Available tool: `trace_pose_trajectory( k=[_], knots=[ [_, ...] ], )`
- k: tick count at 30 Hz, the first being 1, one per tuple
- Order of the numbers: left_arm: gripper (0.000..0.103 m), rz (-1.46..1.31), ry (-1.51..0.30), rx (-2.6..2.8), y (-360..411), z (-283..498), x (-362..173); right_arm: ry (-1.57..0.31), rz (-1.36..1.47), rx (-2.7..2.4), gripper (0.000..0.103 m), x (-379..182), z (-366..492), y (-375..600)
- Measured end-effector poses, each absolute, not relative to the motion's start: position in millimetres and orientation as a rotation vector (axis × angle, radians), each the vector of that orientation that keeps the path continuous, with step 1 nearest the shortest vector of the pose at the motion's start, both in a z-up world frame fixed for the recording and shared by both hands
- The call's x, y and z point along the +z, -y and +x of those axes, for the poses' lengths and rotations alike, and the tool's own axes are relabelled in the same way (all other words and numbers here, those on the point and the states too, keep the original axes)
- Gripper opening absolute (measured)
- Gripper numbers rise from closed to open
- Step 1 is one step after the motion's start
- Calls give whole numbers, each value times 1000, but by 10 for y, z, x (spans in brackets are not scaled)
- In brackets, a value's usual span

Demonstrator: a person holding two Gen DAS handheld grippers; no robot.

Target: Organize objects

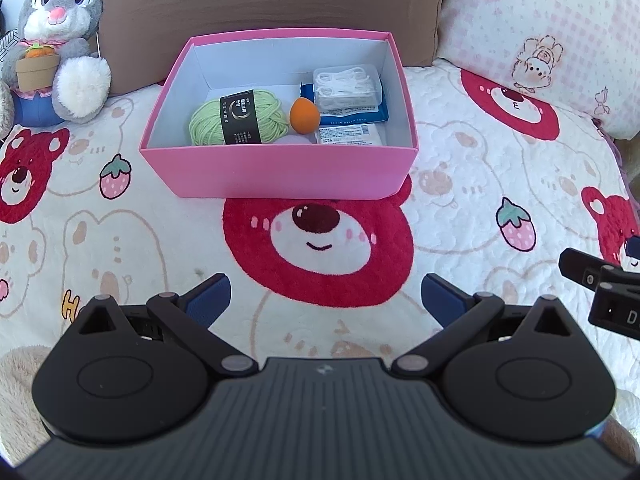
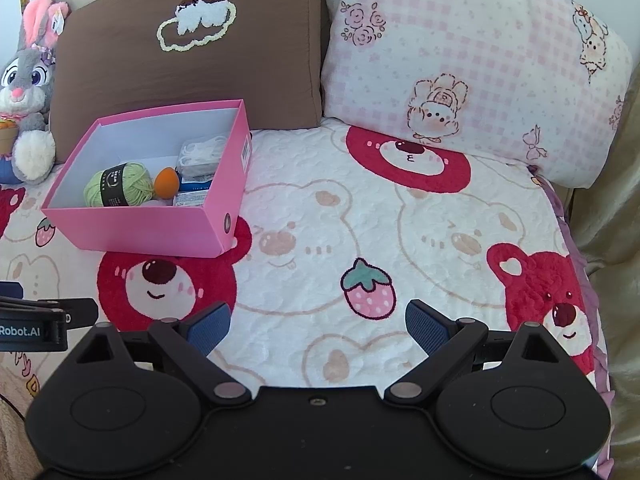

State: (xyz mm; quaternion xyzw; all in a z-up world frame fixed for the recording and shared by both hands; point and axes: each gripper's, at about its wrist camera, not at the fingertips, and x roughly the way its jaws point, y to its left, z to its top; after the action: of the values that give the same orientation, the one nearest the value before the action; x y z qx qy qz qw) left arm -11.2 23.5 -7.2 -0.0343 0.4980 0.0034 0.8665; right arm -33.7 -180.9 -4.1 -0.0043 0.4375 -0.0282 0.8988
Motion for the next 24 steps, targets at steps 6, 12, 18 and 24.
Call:
trace_pose_trajectory(
  k=[6, 12, 18, 24],
  knots=[
    [103, -73, -1043, 0, -230, -131, -74, -906, -9, -59, 96, -39, -336, 1809],
    [103, -72, -1046, -1, -228, -138, -79, -907, -10, -58, 96, -39, -341, 1810],
    [103, -66, -1050, -6, -225, -142, -86, -907, -7, -60, 96, -47, -353, 1807],
    [103, -54, -1047, -9, -216, -134, -89, -913, -4, -62, 96, -63, -361, 1819]
  ],
)
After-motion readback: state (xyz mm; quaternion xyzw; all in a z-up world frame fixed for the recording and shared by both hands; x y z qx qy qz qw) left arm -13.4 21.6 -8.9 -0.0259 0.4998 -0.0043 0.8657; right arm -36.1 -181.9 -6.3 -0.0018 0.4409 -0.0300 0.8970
